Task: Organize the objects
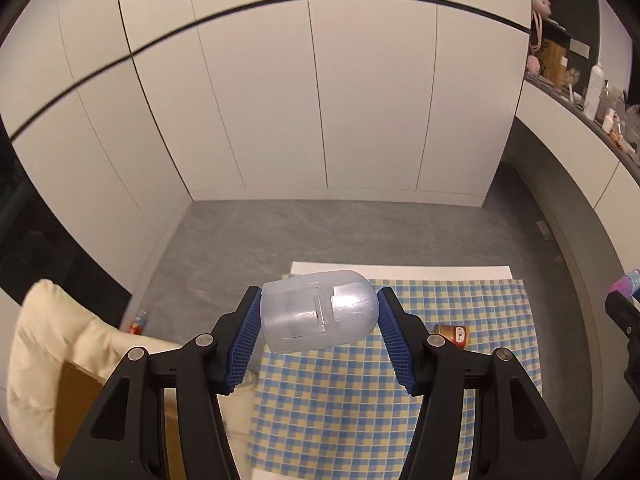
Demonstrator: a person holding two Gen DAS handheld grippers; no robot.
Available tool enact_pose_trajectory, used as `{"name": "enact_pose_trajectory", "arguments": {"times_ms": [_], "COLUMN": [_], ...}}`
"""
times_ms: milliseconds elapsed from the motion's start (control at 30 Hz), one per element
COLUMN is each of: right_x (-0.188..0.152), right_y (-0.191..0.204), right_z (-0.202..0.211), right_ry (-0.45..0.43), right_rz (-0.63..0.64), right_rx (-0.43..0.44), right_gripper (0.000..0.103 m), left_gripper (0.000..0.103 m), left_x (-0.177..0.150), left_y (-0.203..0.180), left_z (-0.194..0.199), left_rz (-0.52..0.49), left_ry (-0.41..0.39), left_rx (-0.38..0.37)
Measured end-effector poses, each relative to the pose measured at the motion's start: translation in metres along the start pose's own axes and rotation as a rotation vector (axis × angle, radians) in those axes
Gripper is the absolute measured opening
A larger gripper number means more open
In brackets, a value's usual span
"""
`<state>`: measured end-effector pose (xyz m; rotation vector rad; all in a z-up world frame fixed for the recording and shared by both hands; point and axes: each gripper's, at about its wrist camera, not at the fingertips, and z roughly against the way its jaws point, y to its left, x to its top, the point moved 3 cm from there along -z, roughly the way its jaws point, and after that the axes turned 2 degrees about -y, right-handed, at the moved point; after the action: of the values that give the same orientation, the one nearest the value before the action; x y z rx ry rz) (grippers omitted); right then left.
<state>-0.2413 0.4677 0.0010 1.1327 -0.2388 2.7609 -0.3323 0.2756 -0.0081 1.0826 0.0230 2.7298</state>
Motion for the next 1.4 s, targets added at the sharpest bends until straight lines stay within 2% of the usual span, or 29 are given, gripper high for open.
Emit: {"name": "enact_pose_trajectory", "arguments": {"times_ms": [233,500,667,900,1400], "right_x": [0.005,-0.003,-0.008,-0.016,-0.042], "right_y": [-0.003,0.004,0.008,0.009,0.009], "right_z": [0.039,0.058,0.065,0.074,0.1], "right_ry": [-0.014,-0.025,-0.029,-0.026,-0.032], "right_rz": [-0.008,0.015,0.033,0.034,0.032], "right_rx": [0.005,0.025,0.022,0.017,0.017], "right_gripper": [0.06,0.06,0.06,0.06,0.06], "left_gripper": [0.058,0.058,0.058,0.058,0.058], "left_x": [0.005,0.0,-0.005,-0.017,-0.048], "left_y": [-0.004,-0.009,-0.007,-0.004,-0.01], "left_z": [0.046,0.083,0.087,0.083,0.123], "left_rz": [-0.001,0.0,0.004,0.05,0.046], "left_ry": [-0.034,-0.064,-0.065,-0.022,-0.066], "left_rx": [-0.003,-0.03,-0.022,-0.055,-0.074]}}
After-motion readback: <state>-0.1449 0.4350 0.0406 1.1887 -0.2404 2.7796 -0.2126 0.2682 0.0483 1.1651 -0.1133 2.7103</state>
